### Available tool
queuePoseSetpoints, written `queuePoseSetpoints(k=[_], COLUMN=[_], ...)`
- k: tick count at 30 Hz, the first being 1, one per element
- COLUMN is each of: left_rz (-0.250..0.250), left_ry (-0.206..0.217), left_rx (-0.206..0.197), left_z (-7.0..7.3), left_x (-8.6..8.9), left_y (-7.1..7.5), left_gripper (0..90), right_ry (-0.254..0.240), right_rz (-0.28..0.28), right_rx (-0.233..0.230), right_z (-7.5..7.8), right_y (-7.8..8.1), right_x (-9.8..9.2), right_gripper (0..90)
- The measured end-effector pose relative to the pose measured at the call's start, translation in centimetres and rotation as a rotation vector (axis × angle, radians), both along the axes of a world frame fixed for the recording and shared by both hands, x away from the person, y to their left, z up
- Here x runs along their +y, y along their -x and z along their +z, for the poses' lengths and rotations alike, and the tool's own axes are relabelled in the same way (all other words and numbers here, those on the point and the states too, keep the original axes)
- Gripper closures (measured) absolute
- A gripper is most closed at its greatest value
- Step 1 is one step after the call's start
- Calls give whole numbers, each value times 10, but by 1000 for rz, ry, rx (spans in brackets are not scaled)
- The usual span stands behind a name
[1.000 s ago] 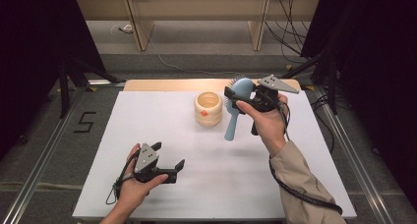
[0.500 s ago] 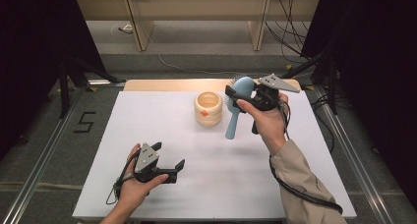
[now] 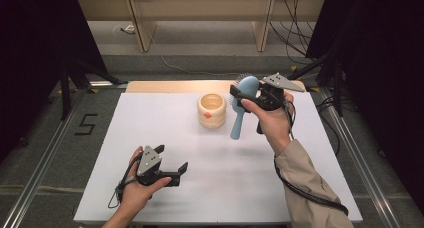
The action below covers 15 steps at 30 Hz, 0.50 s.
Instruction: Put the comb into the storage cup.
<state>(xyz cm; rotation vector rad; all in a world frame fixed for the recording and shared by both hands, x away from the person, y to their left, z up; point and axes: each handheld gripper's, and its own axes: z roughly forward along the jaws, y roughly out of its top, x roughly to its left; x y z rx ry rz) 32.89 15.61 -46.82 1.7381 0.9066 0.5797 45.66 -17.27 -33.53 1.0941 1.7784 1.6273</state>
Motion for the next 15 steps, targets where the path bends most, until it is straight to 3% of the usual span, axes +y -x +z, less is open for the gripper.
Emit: queuePoseSetpoints(k=[15], left_rz=[1], left_ry=[1], left_rx=[2], left_z=[0], left_x=[0], left_y=[0], left_gripper=[9], right_ry=[16], right_rz=[-7], right_rx=[-6], right_z=[5], right_y=[-9], right_x=[3], right_gripper=[211])
